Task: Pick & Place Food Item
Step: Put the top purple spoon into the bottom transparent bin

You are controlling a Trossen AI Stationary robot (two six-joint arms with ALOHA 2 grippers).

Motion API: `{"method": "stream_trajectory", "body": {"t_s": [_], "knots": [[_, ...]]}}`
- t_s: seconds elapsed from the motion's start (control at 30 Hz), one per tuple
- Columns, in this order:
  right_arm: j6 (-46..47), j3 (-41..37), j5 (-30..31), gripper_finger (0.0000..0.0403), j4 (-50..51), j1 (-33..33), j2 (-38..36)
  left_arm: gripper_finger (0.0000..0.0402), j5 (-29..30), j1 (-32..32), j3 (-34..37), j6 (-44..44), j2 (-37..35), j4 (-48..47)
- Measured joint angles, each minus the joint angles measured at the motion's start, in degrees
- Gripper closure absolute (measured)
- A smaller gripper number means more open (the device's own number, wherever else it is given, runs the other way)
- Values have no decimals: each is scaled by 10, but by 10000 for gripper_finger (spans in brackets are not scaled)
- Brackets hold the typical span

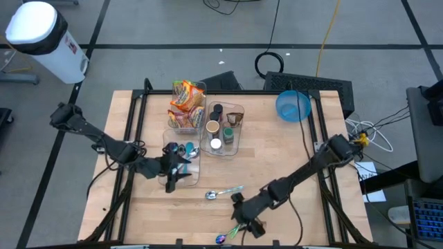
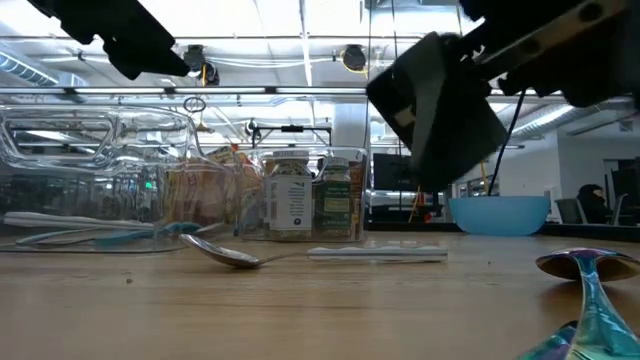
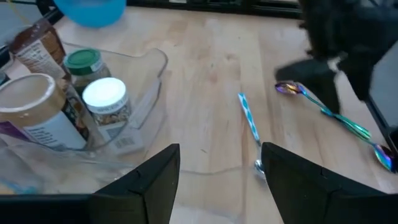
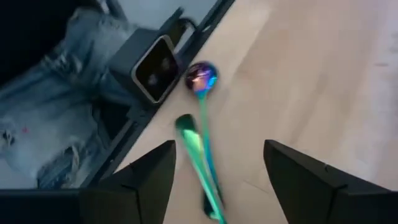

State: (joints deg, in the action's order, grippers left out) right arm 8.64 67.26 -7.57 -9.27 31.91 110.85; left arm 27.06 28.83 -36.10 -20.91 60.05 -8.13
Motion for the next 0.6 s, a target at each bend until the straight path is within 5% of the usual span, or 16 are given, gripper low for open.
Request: {"method": "stream_trajectory", "body": {"t_s": [0.3, 0.6], "knots": [[-28, 94, 2, 165, 75, 14, 82, 167, 0, -19, 0, -3, 0, 27], [-45, 95, 132, 183, 99, 1, 106, 167, -1, -19, 0, -43, 0, 55]]}}
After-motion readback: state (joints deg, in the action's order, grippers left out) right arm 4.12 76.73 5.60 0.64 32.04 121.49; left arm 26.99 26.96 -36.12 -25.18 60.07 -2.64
